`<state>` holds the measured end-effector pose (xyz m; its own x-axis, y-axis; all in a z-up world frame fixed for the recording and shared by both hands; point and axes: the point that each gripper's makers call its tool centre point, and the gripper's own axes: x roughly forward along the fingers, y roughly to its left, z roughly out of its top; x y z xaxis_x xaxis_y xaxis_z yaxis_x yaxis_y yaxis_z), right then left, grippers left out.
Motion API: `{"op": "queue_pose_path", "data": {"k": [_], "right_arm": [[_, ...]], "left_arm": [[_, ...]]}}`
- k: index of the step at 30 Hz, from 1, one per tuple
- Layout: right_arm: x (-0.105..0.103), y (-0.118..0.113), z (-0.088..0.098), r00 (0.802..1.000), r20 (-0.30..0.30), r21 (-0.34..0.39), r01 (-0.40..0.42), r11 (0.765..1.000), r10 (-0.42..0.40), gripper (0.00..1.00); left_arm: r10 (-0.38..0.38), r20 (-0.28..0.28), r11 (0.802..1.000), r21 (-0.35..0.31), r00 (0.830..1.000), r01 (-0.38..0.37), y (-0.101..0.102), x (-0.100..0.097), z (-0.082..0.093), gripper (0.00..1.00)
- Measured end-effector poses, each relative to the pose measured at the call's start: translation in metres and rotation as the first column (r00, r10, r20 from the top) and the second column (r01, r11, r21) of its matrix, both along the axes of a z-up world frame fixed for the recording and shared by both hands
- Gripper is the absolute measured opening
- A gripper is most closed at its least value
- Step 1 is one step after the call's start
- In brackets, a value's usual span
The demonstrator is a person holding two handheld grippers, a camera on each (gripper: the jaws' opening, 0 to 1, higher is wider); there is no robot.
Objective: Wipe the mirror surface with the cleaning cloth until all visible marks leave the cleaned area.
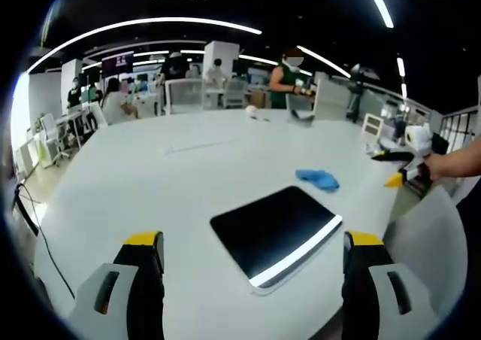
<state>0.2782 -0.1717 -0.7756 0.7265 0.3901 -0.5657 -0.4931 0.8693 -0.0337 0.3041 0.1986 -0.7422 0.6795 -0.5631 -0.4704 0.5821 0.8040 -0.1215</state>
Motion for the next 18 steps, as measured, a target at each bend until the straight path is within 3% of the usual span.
{"op": "queue_pose_path", "data": {"k": [7, 12, 15, 18], "right_arm": [[0.002, 0.002, 0.002, 1.0, -0.008, -0.015, -0.009, 1.0, 0.009, 0.96], [0.006, 0.002, 0.006, 1.0, -0.008, -0.009, -0.01, 1.0, 0.01, 0.96], [0.012, 0.005, 0.013, 1.0, 0.001, -0.002, -0.024, 1.0, 0.024, 0.96], [0.02, 0.007, 0.019, 0.999, 0.009, -0.004, -0.04, 0.999, 0.04, 0.95]], "left_arm": [[-0.001, -0.001, 1.0, -0.004, 1.0, 0.001, 0.0, 0.001, 0.001, 1.0], [-0.034, 0.006, 0.999, 0.006, 0.999, 0.034, -0.016, 0.0, 0.005, 1.0], [-0.053, 0.016, 0.999, 0.012, 0.998, 0.053, -0.026, -0.003, 0.0, 1.0], [-0.074, -0.008, 0.997, 0.031, 0.997, 0.074, -0.032, -0.009, -0.015, 1.0]]}}
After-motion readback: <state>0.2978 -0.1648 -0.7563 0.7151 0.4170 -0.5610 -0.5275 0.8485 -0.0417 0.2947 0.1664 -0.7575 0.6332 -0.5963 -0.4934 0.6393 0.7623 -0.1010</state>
